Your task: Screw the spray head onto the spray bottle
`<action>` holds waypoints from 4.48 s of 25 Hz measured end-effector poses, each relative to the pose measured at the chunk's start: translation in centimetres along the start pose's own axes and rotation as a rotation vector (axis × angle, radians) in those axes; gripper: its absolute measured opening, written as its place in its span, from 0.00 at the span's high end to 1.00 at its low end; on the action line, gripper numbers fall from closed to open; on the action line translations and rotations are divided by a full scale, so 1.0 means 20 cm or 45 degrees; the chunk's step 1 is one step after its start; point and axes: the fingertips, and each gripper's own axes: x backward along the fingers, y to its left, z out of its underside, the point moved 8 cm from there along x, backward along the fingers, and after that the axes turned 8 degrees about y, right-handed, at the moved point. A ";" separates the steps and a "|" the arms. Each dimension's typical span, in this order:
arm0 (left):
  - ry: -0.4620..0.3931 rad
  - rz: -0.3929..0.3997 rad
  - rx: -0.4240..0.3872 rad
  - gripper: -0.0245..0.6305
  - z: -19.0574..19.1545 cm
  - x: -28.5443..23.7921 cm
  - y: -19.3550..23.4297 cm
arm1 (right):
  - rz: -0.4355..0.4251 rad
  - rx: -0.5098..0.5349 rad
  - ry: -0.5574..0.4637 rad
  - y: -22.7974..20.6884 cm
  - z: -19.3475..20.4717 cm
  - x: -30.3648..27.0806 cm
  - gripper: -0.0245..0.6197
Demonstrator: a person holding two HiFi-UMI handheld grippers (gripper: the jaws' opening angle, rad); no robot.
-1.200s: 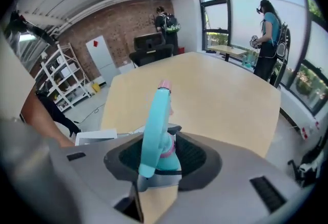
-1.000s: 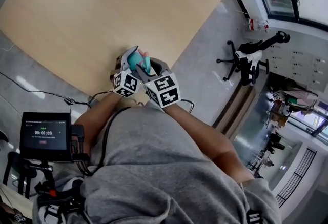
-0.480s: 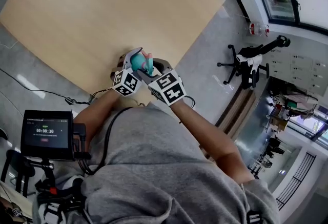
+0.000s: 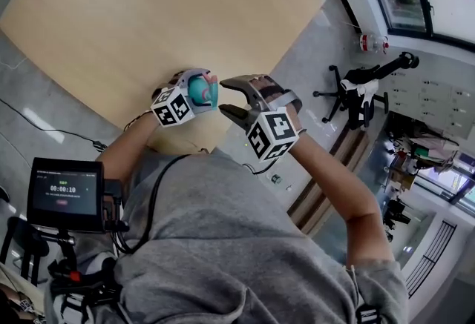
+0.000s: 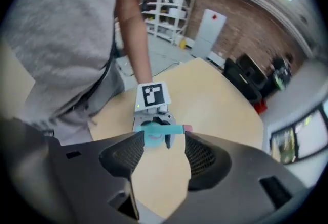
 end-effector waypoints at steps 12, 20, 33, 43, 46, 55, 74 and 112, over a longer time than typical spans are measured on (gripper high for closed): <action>0.054 0.148 -0.032 0.33 0.02 0.02 0.05 | 0.113 1.034 -0.054 0.01 -0.19 -0.16 0.60; 0.058 0.135 -0.064 0.33 0.01 0.01 0.03 | -0.209 0.950 0.178 0.03 -0.08 -0.31 0.76; -0.027 -0.527 0.161 0.33 0.01 0.02 -0.04 | -0.084 -1.203 -0.032 0.09 0.01 -0.31 0.76; 0.010 -0.612 0.184 0.33 0.05 0.04 -0.04 | -0.051 -1.334 -0.068 0.10 -0.02 -0.34 0.76; 0.017 -0.539 0.184 0.33 0.06 0.02 -0.02 | -0.073 -1.291 -0.053 0.07 -0.01 -0.35 0.76; 0.040 -0.327 -0.077 0.30 0.09 0.22 0.07 | -0.093 -1.129 -0.107 -0.06 0.06 -0.39 0.65; -0.207 -0.563 -0.177 0.96 -0.33 0.66 0.43 | 0.725 -1.503 -0.751 -0.14 0.63 0.09 0.63; -0.427 -0.746 -0.090 0.96 -0.93 0.97 -1.08 | 1.059 -1.090 -1.218 1.24 0.39 1.18 0.95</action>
